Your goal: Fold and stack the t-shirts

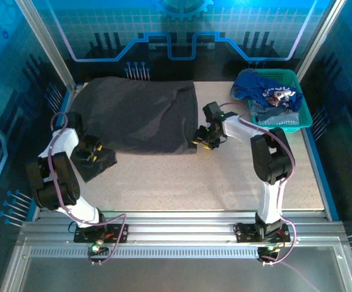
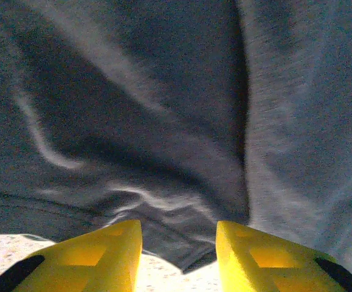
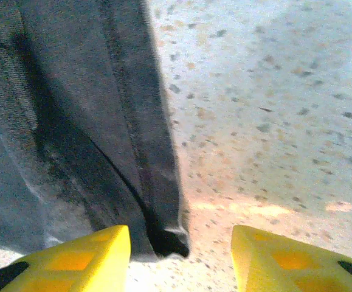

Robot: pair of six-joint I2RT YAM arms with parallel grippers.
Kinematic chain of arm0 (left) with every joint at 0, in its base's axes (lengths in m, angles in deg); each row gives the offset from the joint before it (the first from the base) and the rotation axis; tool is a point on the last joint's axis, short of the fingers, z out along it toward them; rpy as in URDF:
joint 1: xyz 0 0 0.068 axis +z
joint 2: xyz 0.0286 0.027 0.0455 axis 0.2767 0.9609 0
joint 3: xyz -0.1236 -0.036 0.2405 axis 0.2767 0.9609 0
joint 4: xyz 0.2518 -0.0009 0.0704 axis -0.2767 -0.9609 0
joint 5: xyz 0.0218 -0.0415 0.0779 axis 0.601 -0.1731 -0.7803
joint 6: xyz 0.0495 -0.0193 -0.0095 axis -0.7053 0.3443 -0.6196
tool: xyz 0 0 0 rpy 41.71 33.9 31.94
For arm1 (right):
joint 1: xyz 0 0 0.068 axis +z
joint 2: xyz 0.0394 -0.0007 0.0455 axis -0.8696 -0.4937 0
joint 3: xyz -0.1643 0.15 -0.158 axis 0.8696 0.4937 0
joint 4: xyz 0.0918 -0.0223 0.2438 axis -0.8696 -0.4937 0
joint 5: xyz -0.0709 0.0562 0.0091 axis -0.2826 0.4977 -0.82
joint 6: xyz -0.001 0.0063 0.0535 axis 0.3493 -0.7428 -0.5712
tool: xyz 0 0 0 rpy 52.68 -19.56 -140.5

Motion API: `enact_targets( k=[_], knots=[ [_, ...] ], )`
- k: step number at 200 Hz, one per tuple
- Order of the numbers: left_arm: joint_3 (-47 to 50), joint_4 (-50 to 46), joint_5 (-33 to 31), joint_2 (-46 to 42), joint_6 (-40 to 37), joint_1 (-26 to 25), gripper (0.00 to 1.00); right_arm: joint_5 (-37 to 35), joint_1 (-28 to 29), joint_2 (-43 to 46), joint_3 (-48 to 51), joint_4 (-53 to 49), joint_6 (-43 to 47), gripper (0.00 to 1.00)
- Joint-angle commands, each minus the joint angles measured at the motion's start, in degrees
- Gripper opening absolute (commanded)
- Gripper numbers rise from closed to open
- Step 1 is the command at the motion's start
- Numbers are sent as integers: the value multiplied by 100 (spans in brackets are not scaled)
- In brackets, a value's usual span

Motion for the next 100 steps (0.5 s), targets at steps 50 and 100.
enact_targets(
  k=[50,100],
  knots=[
    [74,-14,-207,65,-374,42,37,663,175,-1,190,261,-790,39],
    [143,33,-206,42,-434,47,35,586,204,-375,-189,-30,-571,32]
  ],
)
